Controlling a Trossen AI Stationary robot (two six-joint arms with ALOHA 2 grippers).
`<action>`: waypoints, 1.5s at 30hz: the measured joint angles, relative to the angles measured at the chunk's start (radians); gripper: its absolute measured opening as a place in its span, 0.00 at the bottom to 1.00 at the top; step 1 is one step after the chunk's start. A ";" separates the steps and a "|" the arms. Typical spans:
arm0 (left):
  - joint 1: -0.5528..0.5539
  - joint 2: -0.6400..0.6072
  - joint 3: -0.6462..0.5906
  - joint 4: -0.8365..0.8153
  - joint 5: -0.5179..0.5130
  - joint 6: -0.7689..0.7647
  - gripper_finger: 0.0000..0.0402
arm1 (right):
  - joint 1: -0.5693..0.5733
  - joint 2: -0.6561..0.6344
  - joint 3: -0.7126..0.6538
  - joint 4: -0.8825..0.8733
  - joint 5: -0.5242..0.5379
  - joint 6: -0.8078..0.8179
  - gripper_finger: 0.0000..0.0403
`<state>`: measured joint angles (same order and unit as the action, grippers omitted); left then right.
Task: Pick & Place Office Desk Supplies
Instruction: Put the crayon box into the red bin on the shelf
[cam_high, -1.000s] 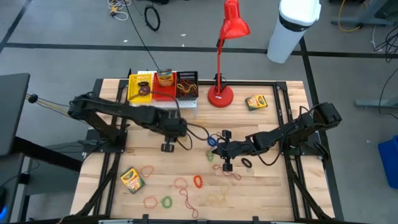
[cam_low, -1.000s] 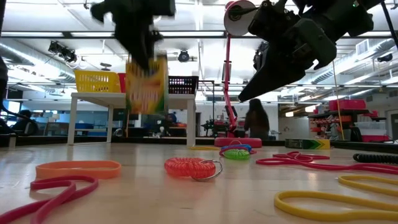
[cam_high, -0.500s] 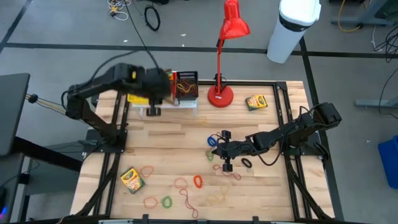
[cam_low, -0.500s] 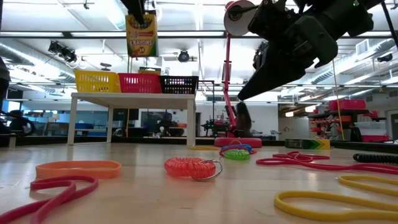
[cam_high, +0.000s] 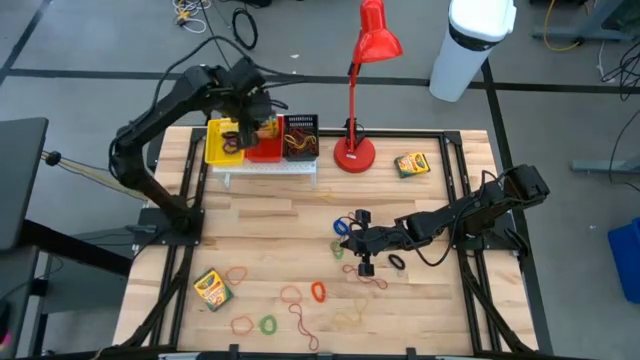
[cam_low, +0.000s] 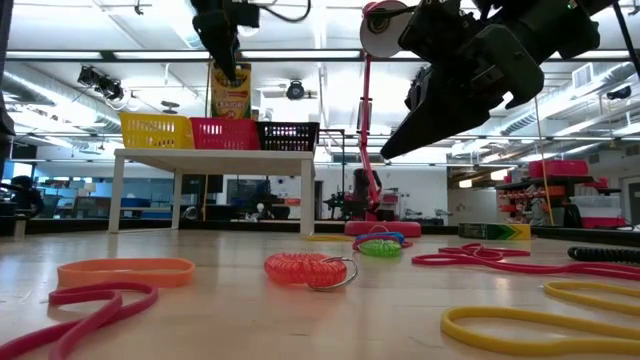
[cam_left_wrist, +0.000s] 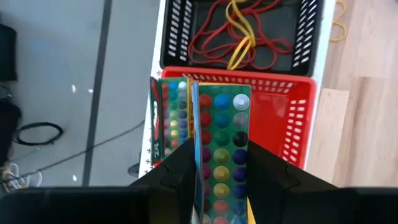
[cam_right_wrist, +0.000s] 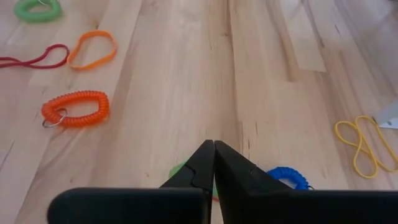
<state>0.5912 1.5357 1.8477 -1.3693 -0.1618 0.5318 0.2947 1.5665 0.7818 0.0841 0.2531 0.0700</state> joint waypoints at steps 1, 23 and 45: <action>0.006 0.008 0.000 -0.003 0.009 0.001 0.30 | 0.000 0.000 0.000 0.001 0.000 0.000 0.05; 0.011 0.124 0.000 0.053 -0.002 0.038 0.30 | 0.000 0.000 0.000 0.013 0.000 -0.026 0.05; 0.013 0.111 -0.138 0.165 -0.009 0.080 0.30 | 0.000 0.000 0.000 0.031 -0.011 -0.048 0.05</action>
<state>0.6041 1.6467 1.7101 -1.2041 -0.1705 0.6121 0.2943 1.5661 0.7818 0.1154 0.2417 0.0218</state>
